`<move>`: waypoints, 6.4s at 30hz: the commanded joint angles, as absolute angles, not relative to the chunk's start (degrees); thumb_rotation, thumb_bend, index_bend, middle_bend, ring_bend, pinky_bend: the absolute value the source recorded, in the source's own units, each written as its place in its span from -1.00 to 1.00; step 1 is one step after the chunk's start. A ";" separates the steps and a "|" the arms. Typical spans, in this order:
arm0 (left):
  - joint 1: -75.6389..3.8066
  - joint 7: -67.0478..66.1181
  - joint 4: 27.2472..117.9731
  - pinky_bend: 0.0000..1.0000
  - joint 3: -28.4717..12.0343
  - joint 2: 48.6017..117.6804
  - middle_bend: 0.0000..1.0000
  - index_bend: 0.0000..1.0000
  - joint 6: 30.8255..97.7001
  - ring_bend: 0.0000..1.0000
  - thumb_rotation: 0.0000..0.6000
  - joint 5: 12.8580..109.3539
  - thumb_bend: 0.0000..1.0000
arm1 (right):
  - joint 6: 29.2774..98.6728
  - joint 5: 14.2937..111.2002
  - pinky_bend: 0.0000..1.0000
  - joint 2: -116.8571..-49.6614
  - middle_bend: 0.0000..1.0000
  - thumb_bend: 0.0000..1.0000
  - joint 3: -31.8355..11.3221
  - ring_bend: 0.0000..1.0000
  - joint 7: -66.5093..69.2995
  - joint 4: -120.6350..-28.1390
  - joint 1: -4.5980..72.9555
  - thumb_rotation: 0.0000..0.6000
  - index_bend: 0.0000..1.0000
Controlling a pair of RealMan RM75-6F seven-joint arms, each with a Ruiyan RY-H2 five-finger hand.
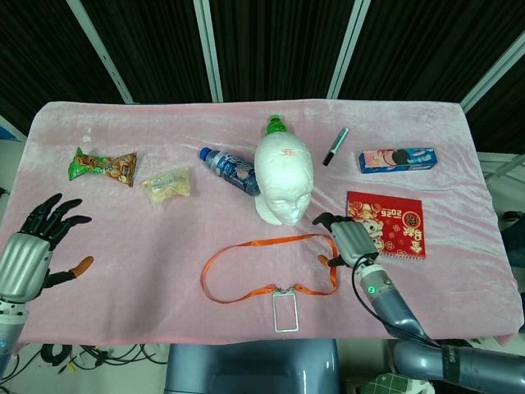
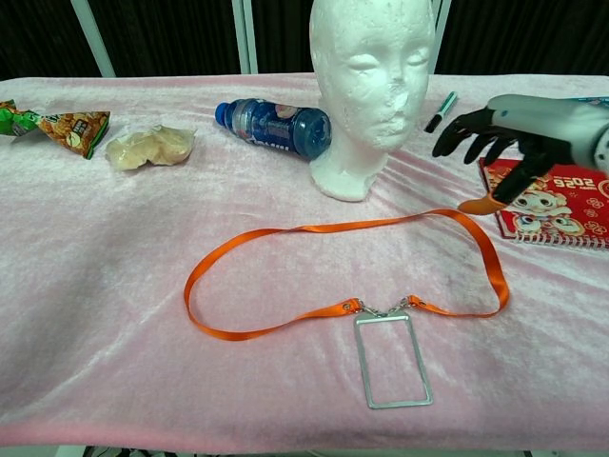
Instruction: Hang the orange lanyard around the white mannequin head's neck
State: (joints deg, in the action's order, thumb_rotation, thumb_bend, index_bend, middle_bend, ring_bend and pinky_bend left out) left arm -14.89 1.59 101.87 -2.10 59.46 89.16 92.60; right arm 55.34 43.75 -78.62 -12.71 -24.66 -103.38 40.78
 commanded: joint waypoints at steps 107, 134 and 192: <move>-45.26 -20.35 93.44 -0.96 -13.38 85.06 -0.69 -0.06 49.89 -1.00 1.00 36.83 -0.56 | 55.01 39.81 -0.57 -94.42 -0.58 -0.09 -12.23 -0.54 -26.15 -79.59 43.37 1.00 0.36; -50.67 -25.48 85.92 -1.00 -13.24 97.54 -0.68 -0.02 55.58 -1.00 1.00 34.95 -0.48 | 55.08 40.94 -0.57 -94.99 -0.58 -0.09 -12.27 -0.54 -25.47 -79.31 42.97 1.00 0.38; -53.93 -29.73 73.64 -1.00 -14.06 108.72 -0.64 0.14 56.78 -1.00 1.00 36.89 -0.27 | 54.69 41.74 -0.57 -91.60 -0.58 -0.09 -12.59 -0.54 -23.38 -80.94 41.64 1.00 0.39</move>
